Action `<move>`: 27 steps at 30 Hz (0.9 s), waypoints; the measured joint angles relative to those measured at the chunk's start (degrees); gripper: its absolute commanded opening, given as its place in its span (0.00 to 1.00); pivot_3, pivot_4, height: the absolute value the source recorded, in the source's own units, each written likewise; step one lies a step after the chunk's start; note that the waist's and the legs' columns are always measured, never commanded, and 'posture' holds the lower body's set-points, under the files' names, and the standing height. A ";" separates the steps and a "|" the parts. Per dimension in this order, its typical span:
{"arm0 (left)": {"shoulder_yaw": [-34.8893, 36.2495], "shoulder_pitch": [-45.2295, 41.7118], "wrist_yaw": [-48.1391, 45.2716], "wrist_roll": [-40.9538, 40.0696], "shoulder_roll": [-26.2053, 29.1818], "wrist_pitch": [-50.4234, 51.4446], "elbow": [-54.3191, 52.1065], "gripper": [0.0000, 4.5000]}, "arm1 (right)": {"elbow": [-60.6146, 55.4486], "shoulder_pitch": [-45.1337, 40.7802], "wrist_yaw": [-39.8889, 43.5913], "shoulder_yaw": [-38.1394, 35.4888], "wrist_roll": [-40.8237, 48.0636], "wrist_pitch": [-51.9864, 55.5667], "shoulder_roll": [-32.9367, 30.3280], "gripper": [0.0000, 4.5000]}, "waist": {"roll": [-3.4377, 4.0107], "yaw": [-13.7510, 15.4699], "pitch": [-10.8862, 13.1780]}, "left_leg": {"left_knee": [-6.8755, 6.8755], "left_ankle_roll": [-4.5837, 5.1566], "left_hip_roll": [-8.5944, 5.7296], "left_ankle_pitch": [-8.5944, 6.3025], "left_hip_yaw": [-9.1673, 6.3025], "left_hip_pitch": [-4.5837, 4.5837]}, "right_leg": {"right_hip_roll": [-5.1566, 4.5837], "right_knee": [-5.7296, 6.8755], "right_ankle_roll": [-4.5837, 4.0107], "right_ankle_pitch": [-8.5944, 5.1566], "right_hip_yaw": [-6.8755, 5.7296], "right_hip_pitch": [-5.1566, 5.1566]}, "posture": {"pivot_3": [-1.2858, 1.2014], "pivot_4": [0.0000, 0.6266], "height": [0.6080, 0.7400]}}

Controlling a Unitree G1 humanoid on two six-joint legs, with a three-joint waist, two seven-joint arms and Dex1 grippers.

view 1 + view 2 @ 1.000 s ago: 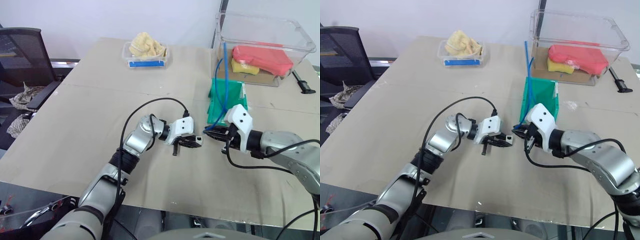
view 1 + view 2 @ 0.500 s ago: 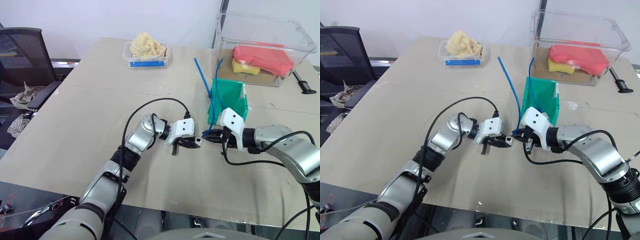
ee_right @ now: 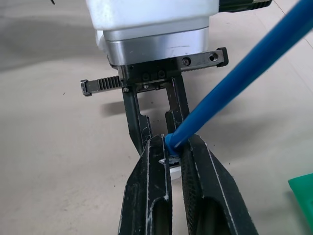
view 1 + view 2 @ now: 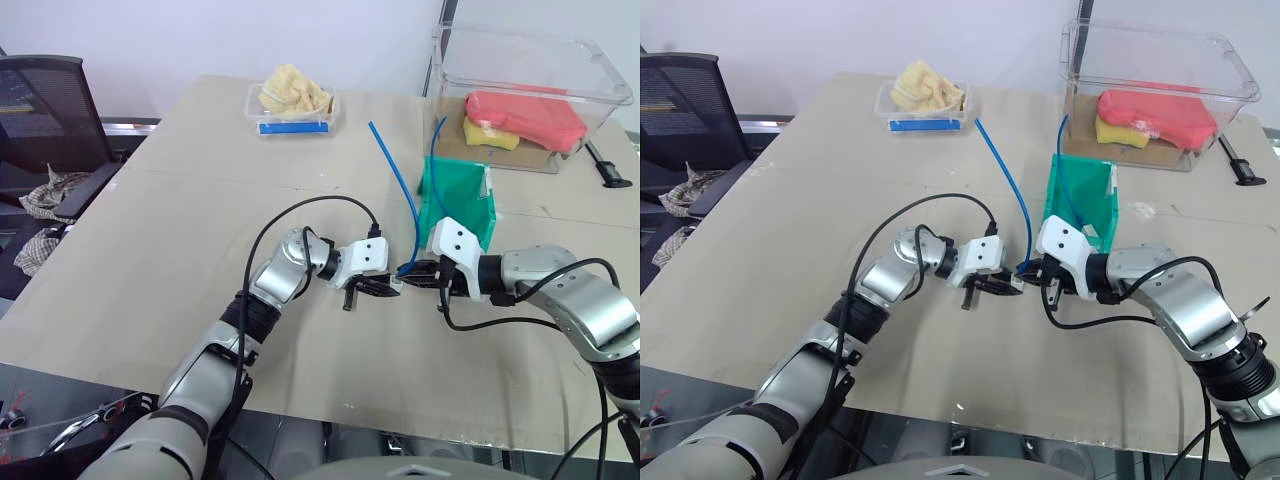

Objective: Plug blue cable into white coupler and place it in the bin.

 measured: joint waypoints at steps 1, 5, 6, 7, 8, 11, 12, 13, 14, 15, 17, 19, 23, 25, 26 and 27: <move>0.00 0.00 0.00 0.00 0.01 0.00 0.00 0.08 | 0.30 -0.20 0.37 0.18 -0.39 -0.43 -0.02 0.00 | 0.00 -0.01 0.00 | 0.00 0.00 0.00 0.00 0.00 0.00 | 0.00 0.00 0.00 0.00 0.00 0.00 | 0.52 0.24 1.00; -0.03 0.00 0.08 0.16 0.04 -0.09 0.03 0.08 | 3.18 -2.24 3.38 1.82 -3.36 -3.44 -0.12 0.00 | 0.01 -0.04 -0.01 | 0.02 0.00 -0.02 0.00 0.02 0.04 | 0.01 0.03 0.00 0.00 0.02 0.01 | 0.52 0.24 1.00; -0.02 0.00 0.09 0.18 0.05 -0.09 0.03 0.08 | 3.99 -2.79 4.32 2.11 -3.92 -4.28 -0.13 0.00 | 0.01 -0.04 -0.01 | 0.02 0.00 -0.02 0.00 0.02 0.04 | 0.01 0.03 0.00 0.00 0.02 0.01 | 0.52 0.24 1.00; -0.01 0.00 0.10 0.20 0.06 -0.10 0.03 0.08 | 4.52 -3.15 5.00 2.29 -4.26 -4.73 -0.14 0.00 | 0.01 -0.04 -0.01 | 0.02 0.00 -0.02 0.00 0.02 0.04 | 0.01 0.03 0.00 0.00 0.02 0.01 | 0.52 0.24 1.00; -0.01 0.00 0.10 0.22 0.08 -0.10 0.03 0.08 | 5.32 -3.84 6.17 2.68 -4.83 -5.47 -0.17 0.00 | 0.02 -0.05 -0.01 | 0.03 0.00 -0.02 0.00 0.02 0.05 | 0.02 0.04 0.00 0.00 0.02 0.01 | 0.52 0.24 1.00; -0.01 0.00 0.10 0.30 0.03 -0.15 0.03 0.08 | 6.77 -5.04 8.79 3.10 -5.31 -6.11 -0.25 0.00 | 0.02 -0.03 -0.02 | 0.03 0.00 -0.01 0.00 0.01 0.05 | 0.02 0.05 -0.01 0.00 0.01 0.02 | 0.52 0.24 1.00; -0.01 0.00 0.10 0.30 0.03 -0.19 0.03 0.08 | 7.08 -5.31 9.70 3.21 -5.32 -6.14 -0.28 0.00 | 0.02 -0.02 -0.02 | 0.04 0.00 -0.01 0.00 0.01 0.05 | 0.02 0.05 -0.01 0.00 0.01 0.02 | 0.52 0.24 1.00; -0.02 0.01 0.09 0.31 0.02 -0.26 0.03 0.08 | 7.26 -5.76 10.86 3.55 -5.46 -6.12 -0.65 0.00 | 0.02 -0.02 -0.02 | 0.04 0.00 -0.01 0.00 0.02 0.05 | 0.01 0.05 -0.01 0.00 0.02 0.02 | 0.52 0.24 1.00; -0.06 0.01 0.09 0.33 0.00 -0.32 0.03 0.08 | 7.38 -6.07 11.43 3.75 -5.75 -6.10 -0.76 0.00 | 0.02 -0.01 -0.02 | 0.04 0.00 0.00 0.00 0.02 0.04 | 0.01 0.05 -0.01 0.00 0.01 0.02 | 0.52 0.24 1.00; -0.08 0.01 0.06 0.34 -0.01 -0.40 0.03 0.08 | 7.53 -6.42 12.01 4.17 -6.09 -6.04 -0.87 0.00 | 0.02 -0.02 -0.02 | 0.04 0.00 0.00 0.00 0.02 0.04 | 0.01 0.05 -0.01 0.00 0.02 0.02 | 0.52 0.24 1.00; -0.34 0.01 0.03 0.43 -0.14 -0.75 0.01 0.08 | 8.03 -7.17 13.13 4.84 -6.88 -6.03 -0.92 0.00 | 0.03 0.01 -0.03 | 0.04 0.00 0.00 0.00 0.03 0.04 | 0.01 0.04 -0.01 0.00 0.02 0.02 | 0.52 0.24 1.00; -0.37 0.02 0.10 0.51 -0.16 -0.81 0.01 0.08 | 9.39 -8.46 14.31 5.91 -7.67 -6.12 -0.66 0.00 | 0.03 0.02 -0.03 | 0.04 0.00 -0.01 0.00 0.03 0.04 | 0.01 0.04 -0.01 0.00 0.02 0.02 | 0.52 0.24 1.00; -0.31 0.04 0.18 0.75 -0.03 -0.82 0.01 0.08 | 12.24 -10.64 15.91 7.70 -9.92 -6.67 1.02 0.00 | 0.04 0.00 -0.08 | 0.07 0.00 -0.01 0.00 0.03 0.08 | 0.01 0.08 -0.01 0.01 0.02 0.04 | 0.52 0.24 1.00; -0.30 0.06 0.26 0.86 0.03 -0.80 0.01 0.08 | 13.13 -11.16 16.48 7.94 -10.57 -6.83 1.69 0.00 | 0.04 -0.03 -0.10 | 0.09 0.00 0.00 0.00 0.04 0.10 | 0.01 0.12 -0.01 0.01 0.03 0.05 | 0.52 0.24 1.00; -0.30 0.08 0.32 0.90 0.04 -0.78 0.01 0.08 | 13.32 -11.25 16.62 7.98 -10.87 -6.93 1.83 0.00 | 0.04 -0.05 -0.13 | 0.09 0.00 0.00 0.00 0.03 0.11 | 0.01 0.12 -0.01 0.01 0.02 0.06 | 0.52 0.24 1.00; -0.30 0.15 0.44 0.93 0.04 -0.76 0.01 0.08 | 13.41 -11.18 17.01 8.03 -11.37 -7.20 2.03 0.00 | 0.05 -0.05 -0.18 | 0.09 0.00 0.00 0.00 0.04 0.13 | 0.01 0.13 -0.01 0.01 0.03 0.06 | 0.52 0.24 1.00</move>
